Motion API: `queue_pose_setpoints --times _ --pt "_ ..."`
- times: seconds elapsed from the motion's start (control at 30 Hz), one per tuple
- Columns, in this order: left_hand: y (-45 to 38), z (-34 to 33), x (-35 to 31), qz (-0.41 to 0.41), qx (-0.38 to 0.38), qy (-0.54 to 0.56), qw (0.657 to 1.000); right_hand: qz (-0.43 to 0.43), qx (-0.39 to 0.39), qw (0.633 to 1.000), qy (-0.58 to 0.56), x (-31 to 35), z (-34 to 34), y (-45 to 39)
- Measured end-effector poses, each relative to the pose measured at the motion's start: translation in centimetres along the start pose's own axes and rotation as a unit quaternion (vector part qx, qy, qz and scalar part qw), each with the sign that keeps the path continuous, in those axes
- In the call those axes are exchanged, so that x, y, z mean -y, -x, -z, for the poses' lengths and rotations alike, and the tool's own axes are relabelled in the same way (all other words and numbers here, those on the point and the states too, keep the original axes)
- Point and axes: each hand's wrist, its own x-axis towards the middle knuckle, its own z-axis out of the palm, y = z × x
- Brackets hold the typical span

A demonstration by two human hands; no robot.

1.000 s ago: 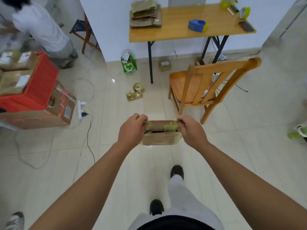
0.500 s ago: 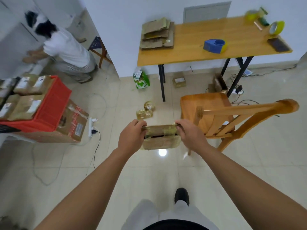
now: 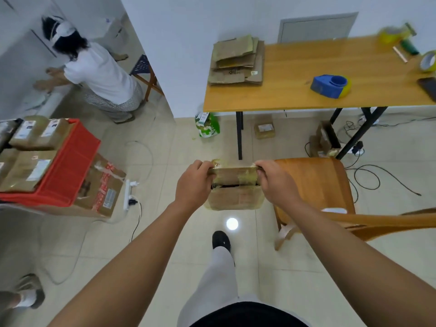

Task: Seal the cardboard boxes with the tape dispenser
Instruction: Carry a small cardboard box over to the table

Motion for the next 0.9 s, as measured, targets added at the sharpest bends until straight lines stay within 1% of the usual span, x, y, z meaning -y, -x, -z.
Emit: queue_pose_setpoints --times 0.2,0.37,0.43,0.57,0.63,0.73,0.8,0.9 --pt "-11.4 -0.4 4.7 -0.002 0.026 0.029 0.999 -0.031 -0.011 0.999 0.021 0.3 -1.5 -11.3" --pt "-21.6 0.0 6.0 -0.047 0.044 0.051 0.997 -0.069 -0.040 0.996 0.027 -0.2 -1.1 -18.8" --pt "-24.9 -0.3 5.7 -0.054 0.052 0.063 0.995 -0.083 -0.050 0.995 0.030 -0.9 -0.2 -21.1" --pt "-31.6 -1.5 4.3 -0.100 0.068 0.066 0.990 -0.102 -0.081 0.991 0.032 -3.7 1.9 -26.1" --pt "-34.8 -2.2 3.4 -0.111 0.076 0.065 0.989 -0.107 -0.081 0.990 0.033 -5.5 2.7 -28.4" --pt "-39.6 -3.3 1.6 -0.117 0.079 0.064 0.988 -0.111 -0.097 0.989 0.019 -8.3 4.1 -32.3" --pt "-43.0 -3.7 0.3 -0.108 0.084 0.066 0.988 -0.111 -0.109 0.988 0.004 -10.0 5.4 -35.1" --pt "-48.1 -4.0 -1.5 -0.103 0.082 0.076 0.988 -0.096 -0.130 0.987 -0.003 -12.0 7.7 -39.5"
